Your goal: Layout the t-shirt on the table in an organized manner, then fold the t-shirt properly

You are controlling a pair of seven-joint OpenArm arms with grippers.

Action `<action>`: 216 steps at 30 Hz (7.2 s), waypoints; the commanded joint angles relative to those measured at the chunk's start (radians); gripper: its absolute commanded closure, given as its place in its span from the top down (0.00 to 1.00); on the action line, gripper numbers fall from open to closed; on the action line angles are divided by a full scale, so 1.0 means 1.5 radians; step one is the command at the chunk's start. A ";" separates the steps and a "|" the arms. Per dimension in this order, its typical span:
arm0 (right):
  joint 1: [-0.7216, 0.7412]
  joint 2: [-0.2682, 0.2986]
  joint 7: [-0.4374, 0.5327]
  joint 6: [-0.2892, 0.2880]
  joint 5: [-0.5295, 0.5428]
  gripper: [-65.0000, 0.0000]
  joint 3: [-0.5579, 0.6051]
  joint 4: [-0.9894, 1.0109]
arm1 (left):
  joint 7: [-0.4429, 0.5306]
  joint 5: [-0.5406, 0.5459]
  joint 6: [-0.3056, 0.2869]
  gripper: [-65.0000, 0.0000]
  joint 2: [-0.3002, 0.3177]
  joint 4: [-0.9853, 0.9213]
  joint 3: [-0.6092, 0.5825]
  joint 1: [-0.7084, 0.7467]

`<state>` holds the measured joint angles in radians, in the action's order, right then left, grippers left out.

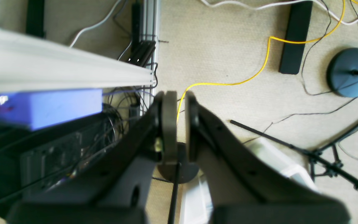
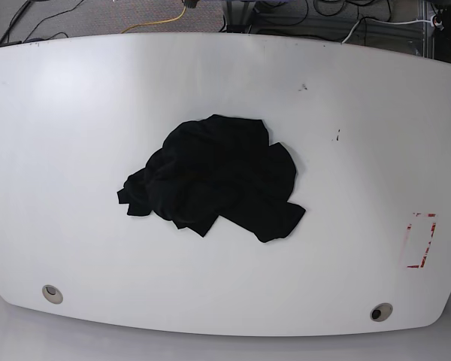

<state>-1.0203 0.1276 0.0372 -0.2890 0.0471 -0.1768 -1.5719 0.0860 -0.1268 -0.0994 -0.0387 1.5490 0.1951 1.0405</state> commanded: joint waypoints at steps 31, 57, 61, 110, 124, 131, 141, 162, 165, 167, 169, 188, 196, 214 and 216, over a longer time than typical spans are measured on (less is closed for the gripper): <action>-0.184 0.005 -0.008 -0.004 0.140 0.06 -0.076 -0.310 | 0.018 0.101 0.003 0.39 0.031 0.296 0.011 0.179; 0.115 0.000 -0.012 0.000 0.143 0.08 -0.019 -0.309 | 0.014 0.096 0.002 0.39 0.032 0.296 0.060 -0.121; 0.164 0.000 -0.013 0.002 0.140 0.30 -0.003 -0.309 | 0.013 0.096 -0.017 0.40 0.032 0.296 0.049 -0.169; 0.655 0.000 -0.399 0.002 -0.007 0.66 0.172 -0.198 | 0.011 0.095 -0.058 0.69 0.003 0.290 0.003 -0.316; 0.707 -0.083 -0.398 0.003 -0.228 0.66 0.187 -0.136 | -0.029 0.095 -0.059 0.69 0.006 0.290 0.002 -0.318; 0.726 -0.109 -0.398 0.004 -0.302 0.66 0.161 -0.100 | -0.029 0.095 -0.059 0.69 0.007 0.289 0.002 -0.319; 0.726 -0.112 -0.398 0.004 -0.327 0.66 0.114 -0.101 | -0.029 0.094 -0.060 0.69 0.007 0.281 0.002 -0.328; 0.686 -0.112 -0.400 0.004 -0.322 0.66 0.082 -0.165 | -0.030 0.094 -0.060 0.69 0.007 0.280 -0.003 -0.333; 0.686 -0.112 -0.400 0.004 -0.322 0.66 0.081 -0.165 | -0.030 0.094 -0.060 0.69 0.007 0.280 -0.003 -0.333; 0.685 -0.112 -0.400 0.004 -0.321 0.66 0.077 -0.164 | -0.030 0.094 -0.060 0.69 0.007 0.280 -0.003 -0.333; 0.685 -0.114 -0.399 0.004 -0.320 0.66 0.060 -0.163 | -0.030 0.094 -0.060 0.69 0.007 0.280 -0.003 -0.333; 0.696 -0.111 -0.397 -0.003 -0.246 0.45 0.019 -0.107 | -0.030 0.094 -0.060 0.69 0.007 0.280 -0.003 -0.333; 0.696 -0.112 -0.397 -0.003 -0.238 0.33 0.021 -0.107 | -0.030 0.094 -0.060 0.69 0.007 0.280 -0.002 -0.333; 0.676 -0.108 -0.403 -0.004 -0.240 0.00 0.101 -0.244 | -0.063 0.094 -0.061 0.69 0.007 0.266 -0.003 -0.388; 0.676 -0.108 -0.403 -0.004 -0.240 0.00 0.109 -0.252 | -0.098 0.096 -0.062 0.69 0.007 0.266 -0.005 -0.413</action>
<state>-0.0227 -0.0368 -0.5953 -0.3038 -0.3099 -0.0177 -1.9137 -0.0544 0.0090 -0.1921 -0.0299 1.9301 0.1909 0.4553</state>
